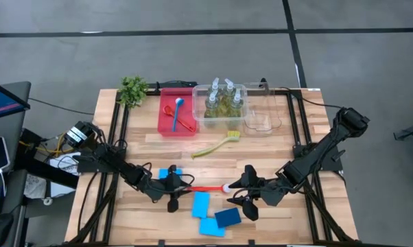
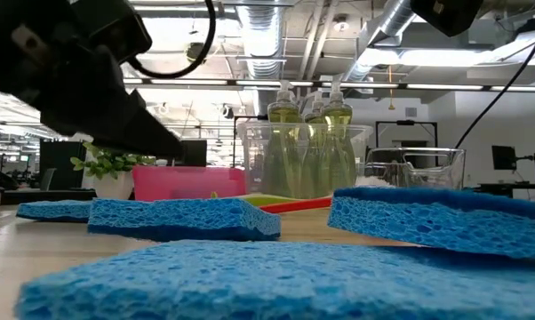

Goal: Pick & Place Kitchen Sink Supplies
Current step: Put the red toilet brush into the red bin

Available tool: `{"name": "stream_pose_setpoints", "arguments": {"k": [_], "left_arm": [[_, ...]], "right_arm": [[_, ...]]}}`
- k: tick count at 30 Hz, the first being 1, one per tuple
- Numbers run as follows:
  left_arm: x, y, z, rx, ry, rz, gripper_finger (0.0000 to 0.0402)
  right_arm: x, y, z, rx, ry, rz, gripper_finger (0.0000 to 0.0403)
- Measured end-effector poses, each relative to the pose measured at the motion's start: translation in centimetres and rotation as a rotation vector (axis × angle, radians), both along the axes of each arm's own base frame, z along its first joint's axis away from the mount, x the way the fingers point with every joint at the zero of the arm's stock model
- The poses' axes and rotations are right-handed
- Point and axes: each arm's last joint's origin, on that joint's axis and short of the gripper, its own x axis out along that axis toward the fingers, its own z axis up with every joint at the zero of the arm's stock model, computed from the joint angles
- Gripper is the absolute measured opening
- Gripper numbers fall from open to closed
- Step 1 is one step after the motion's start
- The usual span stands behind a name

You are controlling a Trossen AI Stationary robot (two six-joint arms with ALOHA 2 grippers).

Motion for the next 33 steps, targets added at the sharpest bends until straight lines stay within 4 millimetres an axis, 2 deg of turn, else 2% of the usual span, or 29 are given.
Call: {"name": "stream_pose_setpoints", "arguments": {"k": [9,16,26,33], "left_arm": [[0.7,1.2,-0.1,0.008,0.009,0.046,0.0161],[1.1,1.7,-0.5,-0.013,0.043,0.014,0.0195],[1.2,1.6,-3.9,0.0,0.144,0.019,0.0205],[1.7,0.8,-4.4,-0.001,0.139,0.019,0.0205]], "right_arm": [[0.0,-0.1,0.0,-0.01,-0.005,-0.017,0.0249],[0.0,-0.1,0.0,-0.029,-0.009,-0.024,0.0249],[0.0,-0.1,0.0,-0.033,-0.009,-0.023,0.0249],[0.0,-0.1,0.0,-0.035,-0.009,-0.026,0.0249]]}}
